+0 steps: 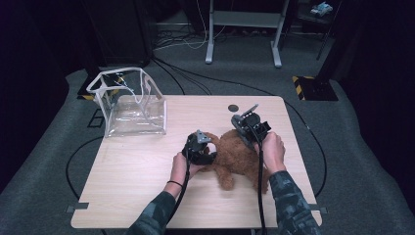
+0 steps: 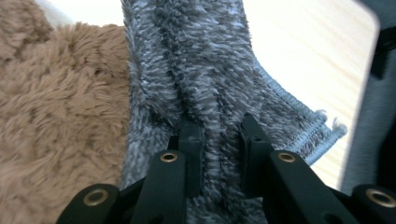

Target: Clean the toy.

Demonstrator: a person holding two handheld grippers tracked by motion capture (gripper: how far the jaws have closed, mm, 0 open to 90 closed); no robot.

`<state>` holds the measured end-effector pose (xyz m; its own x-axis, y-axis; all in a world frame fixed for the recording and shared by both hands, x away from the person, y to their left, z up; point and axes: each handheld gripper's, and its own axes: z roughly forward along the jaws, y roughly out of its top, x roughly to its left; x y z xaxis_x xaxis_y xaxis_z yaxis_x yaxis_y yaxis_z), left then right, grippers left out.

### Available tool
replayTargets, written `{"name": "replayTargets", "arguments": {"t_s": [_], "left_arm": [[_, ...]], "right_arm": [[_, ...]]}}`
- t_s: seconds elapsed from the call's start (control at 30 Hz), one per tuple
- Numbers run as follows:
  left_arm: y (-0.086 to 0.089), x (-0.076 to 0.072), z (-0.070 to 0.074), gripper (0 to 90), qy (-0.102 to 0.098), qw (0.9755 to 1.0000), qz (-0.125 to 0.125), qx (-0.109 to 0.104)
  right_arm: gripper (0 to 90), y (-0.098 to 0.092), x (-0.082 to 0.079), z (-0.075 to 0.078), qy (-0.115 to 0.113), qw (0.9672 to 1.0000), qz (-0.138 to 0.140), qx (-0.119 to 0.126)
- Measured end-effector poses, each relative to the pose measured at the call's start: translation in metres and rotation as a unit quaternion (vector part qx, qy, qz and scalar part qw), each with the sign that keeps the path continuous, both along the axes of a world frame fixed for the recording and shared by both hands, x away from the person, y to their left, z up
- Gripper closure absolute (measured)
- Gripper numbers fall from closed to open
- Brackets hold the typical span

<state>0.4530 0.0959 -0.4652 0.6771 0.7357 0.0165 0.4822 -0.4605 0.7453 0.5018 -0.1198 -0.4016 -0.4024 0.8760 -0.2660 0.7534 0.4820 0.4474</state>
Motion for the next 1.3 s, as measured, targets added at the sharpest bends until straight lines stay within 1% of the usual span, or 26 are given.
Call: {"name": "replayTargets", "arguments": {"t_s": [0.03, 0.07, 0.1, 0.2, 0.27, 0.33, 0.37, 0.4, 0.43, 0.5, 0.53, 0.57, 0.6, 0.67, 0.77, 0.8, 0.83, 0.93, 1.0, 1.03, 1.07, 1.1, 1.13, 1.2, 1.23, 1.3], "left_arm": [[0.000, 0.000, 0.000, 38.7, -0.001, 1.0000, 0.000, 0.000], [-0.001, 0.000, -0.001, 38.7, -0.003, 1.0000, 0.000, -0.002], [-0.001, 0.000, -0.001, 38.7, -0.001, 1.0000, -0.002, -0.002], [0.000, -0.001, -0.002, 38.7, -0.006, 1.0000, -0.005, 0.000], [0.000, -0.001, -0.001, 38.7, -0.005, 0.9999, -0.010, 0.006], [0.001, -0.002, -0.001, 38.7, -0.005, 0.9999, -0.013, 0.010], [0.001, -0.002, -0.001, 38.7, 0.000, 0.9999, -0.014, 0.006], [0.001, -0.003, -0.001, 38.7, -0.001, 0.9999, -0.011, 0.009], [0.000, -0.003, -0.002, 38.7, -0.003, 0.9999, -0.009, 0.005], [0.000, -0.003, -0.002, 38.6, -0.006, 0.9999, -0.010, 0.008], [0.000, -0.003, -0.001, 38.6, -0.004, 0.9998, -0.012, 0.012], [0.000, -0.003, -0.001, 38.6, -0.008, 0.9998, -0.011, 0.011], [0.000, -0.003, -0.002, 38.6, -0.008, 0.9999, -0.010, 0.010], [0.000, -0.004, -0.002, 38.6, -0.010, 0.9999, -0.005, 0.004], [0.000, -0.004, -0.002, 38.6, -0.009, 0.9999, -0.005, 0.006], [0.000, -0.004, -0.002, 38.6, -0.011, 0.9999, -0.005, 0.008], [0.000, -0.004, -0.002, 38.6, -0.010, 0.9999, -0.005, 0.008], [0.000, -0.004, -0.002, 38.5, -0.010, 0.9999, -0.002, 0.002], [0.000, -0.003, -0.002, 38.5, -0.008, 1.0000, -0.002, -0.001], [0.000, -0.003, -0.003, 38.4, -0.006, 1.0000, -0.003, -0.003], [0.000, -0.003, -0.002, 38.4, -0.006, 1.0000, -0.003, -0.002], [0.000, -0.003, -0.002, 38.4, -0.006, 1.0000, -0.003, -0.002], [0.000, -0.003, -0.002, 38.4, -0.006, 1.0000, -0.005, 0.000], [0.000, -0.003, -0.002, 38.4, -0.007, 1.0000, -0.004, -0.001], [0.000, -0.003, -0.002, 38.5, -0.006, 1.0000, -0.004, -0.001], [0.000, -0.003, -0.002, 38.4, -0.003, 1.0000, -0.006, 0.001]], "right_arm": [[75.4, -0.001, 0.003, -0.003, 0.002, 1.0000, -0.003, 0.007], [75.4, -0.002, 0.006, -0.004, 0.003, 0.9997, -0.008, 0.022], [75.4, -0.001, 0.008, -0.006, 0.001, 0.9996, -0.013, 0.026], [75.4, 0.004, 0.016, -0.010, 0.002, 0.9987, -0.021, 0.047], [75.5, 0.014, 0.022, -0.013, 0.009, 0.9980, -0.024, 0.057], [75.5, 0.022, 0.027, -0.013, 0.015, 0.9985, -0.019, 0.049], [75.5, 0.027, 0.029, -0.014, 0.021, 0.9981, -0.016, 0.056], [75.5, 0.030, 0.031, -0.015, 0.023, 0.9983, -0.015, 0.051], [75.5, 0.032, 0.033, -0.016, 0.029, 0.9981, -0.014, 0.053], [75.5, 0.037, 0.038, -0.017, 0.038, 0.9972, -0.011, 0.064], [75.5, 0.041, 0.040, -0.019, 0.044, 0.9961, -0.007, 0.076], [75.5, 0.043, 0.042, -0.020, 0.048, 0.9934, -0.001, 0.104], [75.5, 0.045, 0.042, -0.021, 0.051, 0.9915, 0.009, 0.119], [75.3, 0.053, 0.042, -0.022, 0.053, 0.9898, 0.025, 0.130], [75.1, 0.048, 0.038, -0.013, 0.043, 0.9881, 0.031, 0.145], [75.0, 0.044, 0.035, -0.008, 0.035, 0.9890, 0.028, 0.141], [75.0, 0.038, 0.032, -0.003, 0.031, 0.9907, 0.034, 0.128], [74.9, 0.022, 0.020, 0.013, 0.017, 0.9925, 0.024, 0.119], [75.0, 0.012, 0.012, 0.020, 0.007, 0.9947, 0.010, 0.102], [74.9, 0.007, 0.010, 0.022, 0.012, 0.9962, 0.004, 0.087], [75.0, 0.005, 0.009, 0.021, 0.014, 0.9971, 0.007, 0.074], [75.0, 0.003, 0.008, 0.019, 0.012, 0.9980, 0.000, 0.062], [75.0, 0.003, 0.009, 0.015, 0.020, 0.9986, -0.005, 0.050], [75.0, 0.003, 0.014, 0.005, 0.028, 0.9986, -0.002, 0.045], [75.1, 0.005, 0.016, 0.001, 0.033, 0.9981, -0.011, 0.051], [75.1, 0.009, 0.022, -0.003, 0.034, 0.9978, -0.014, 0.054]]}}
